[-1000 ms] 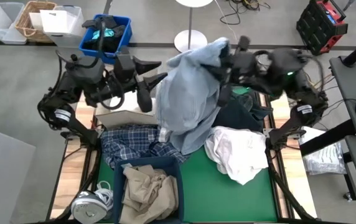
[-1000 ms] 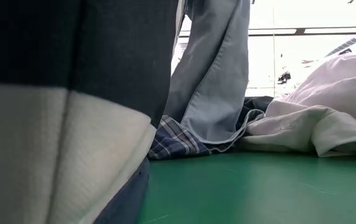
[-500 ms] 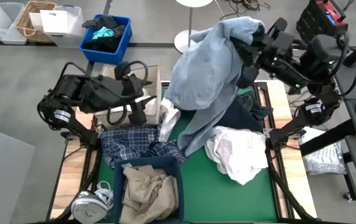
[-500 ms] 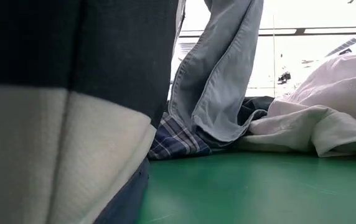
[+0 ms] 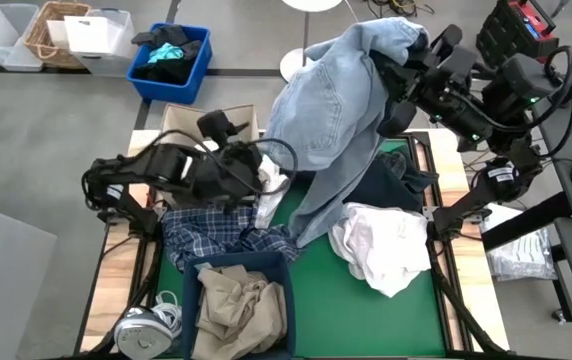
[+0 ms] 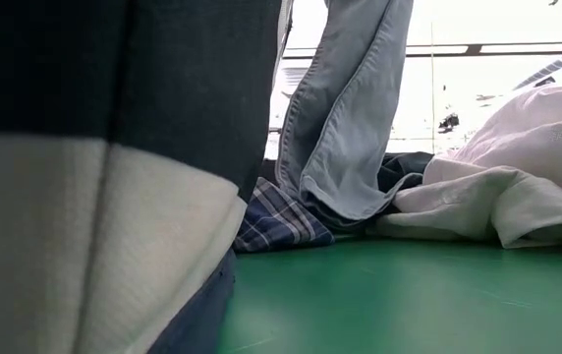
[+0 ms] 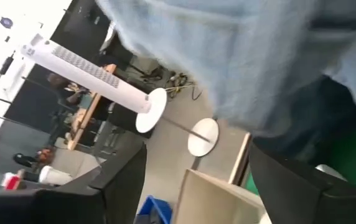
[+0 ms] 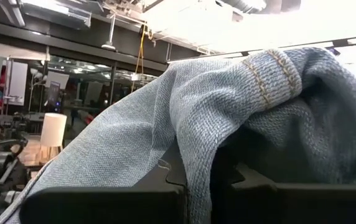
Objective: Sort clothes
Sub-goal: Put the light blue pants into the blue laundry organizer
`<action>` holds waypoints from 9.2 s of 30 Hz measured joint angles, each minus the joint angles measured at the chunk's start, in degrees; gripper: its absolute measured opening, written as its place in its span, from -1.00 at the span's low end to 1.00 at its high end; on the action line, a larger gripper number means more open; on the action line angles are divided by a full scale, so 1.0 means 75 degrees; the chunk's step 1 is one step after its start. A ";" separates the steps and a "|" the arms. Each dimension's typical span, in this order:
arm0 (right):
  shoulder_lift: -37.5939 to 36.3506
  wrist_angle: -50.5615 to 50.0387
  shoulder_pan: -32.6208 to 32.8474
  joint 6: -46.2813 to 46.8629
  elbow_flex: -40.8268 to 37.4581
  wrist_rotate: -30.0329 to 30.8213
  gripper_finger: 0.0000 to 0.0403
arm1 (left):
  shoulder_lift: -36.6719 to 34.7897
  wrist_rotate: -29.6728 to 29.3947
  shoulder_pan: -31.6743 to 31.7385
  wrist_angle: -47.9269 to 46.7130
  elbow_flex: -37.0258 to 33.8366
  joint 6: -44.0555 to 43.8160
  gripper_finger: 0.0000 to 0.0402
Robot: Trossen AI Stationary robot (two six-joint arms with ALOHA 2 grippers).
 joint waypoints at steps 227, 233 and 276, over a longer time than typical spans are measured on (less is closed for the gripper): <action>0.0271 -0.1981 -0.0114 0.0586 0.0041 0.0015 -0.96 | -0.0134 -0.0568 -0.2246 -0.1123 -0.2339 -0.6697 0.35; 0.0271 -0.1934 -0.0114 0.0645 0.0041 0.0009 -0.96 | -0.0134 -0.0879 -0.1941 -0.0914 -0.2758 -0.6717 0.34; -0.0680 -0.0642 -0.0108 0.0264 0.0038 0.0918 -0.96 | -0.1759 0.0883 -0.1380 0.7642 0.1163 0.0752 -1.00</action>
